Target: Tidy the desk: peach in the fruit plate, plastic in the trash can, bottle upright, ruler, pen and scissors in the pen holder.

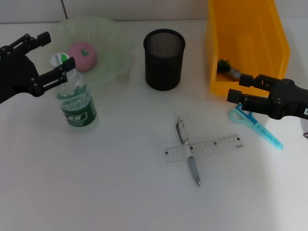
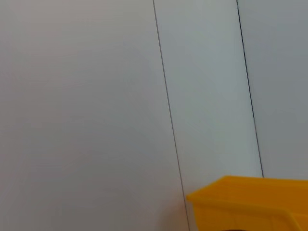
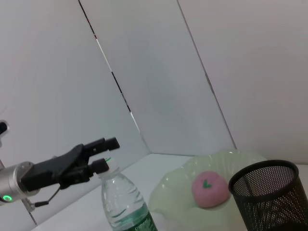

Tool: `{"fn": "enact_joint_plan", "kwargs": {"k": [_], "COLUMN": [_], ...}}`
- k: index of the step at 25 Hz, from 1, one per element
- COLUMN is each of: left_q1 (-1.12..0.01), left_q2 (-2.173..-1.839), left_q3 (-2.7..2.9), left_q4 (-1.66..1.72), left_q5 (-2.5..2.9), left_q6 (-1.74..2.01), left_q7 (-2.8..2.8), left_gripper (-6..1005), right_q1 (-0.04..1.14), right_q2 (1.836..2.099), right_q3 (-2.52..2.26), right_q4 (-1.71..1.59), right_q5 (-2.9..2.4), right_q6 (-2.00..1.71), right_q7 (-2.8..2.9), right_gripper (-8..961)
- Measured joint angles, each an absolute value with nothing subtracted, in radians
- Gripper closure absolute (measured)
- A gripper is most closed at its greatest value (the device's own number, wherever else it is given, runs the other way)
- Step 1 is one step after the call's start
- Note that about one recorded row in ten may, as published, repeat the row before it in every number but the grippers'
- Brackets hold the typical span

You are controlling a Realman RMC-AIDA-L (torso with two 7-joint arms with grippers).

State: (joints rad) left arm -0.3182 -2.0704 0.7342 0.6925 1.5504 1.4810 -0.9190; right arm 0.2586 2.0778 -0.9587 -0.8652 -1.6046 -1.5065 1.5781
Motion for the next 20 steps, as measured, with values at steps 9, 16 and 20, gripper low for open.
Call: {"fn": "enact_joint_plan", "kwargs": {"k": [9,16,20], "left_q1": [-0.265,-0.232,-0.234], "left_q2": [-2.064,-2.067,-2.068], "left_q3": [0.744,0.832,0.882], "left_q4": [0.793,0.783,0.670], "left_q5": [1.482,1.602,1.656], "left_q6": [1.707,1.924,1.862], "left_q7": [-1.054,-1.088,-1.023], "left_gripper": [167,134,139], "right_q1": [0.257,0.224,0.258], "right_q2": [2.077,2.071,2.061], "right_q3": [-0.950,-0.926,-0.929], "right_q4": [-0.887,-1.141,-1.419], "right_q5": [-1.604,-1.655,-1.901], "right_q6": [-1.531,-1.564,-1.625], "right_q7": [1.590,1.768,2.054], "right_gripper": [169,168,168]}}
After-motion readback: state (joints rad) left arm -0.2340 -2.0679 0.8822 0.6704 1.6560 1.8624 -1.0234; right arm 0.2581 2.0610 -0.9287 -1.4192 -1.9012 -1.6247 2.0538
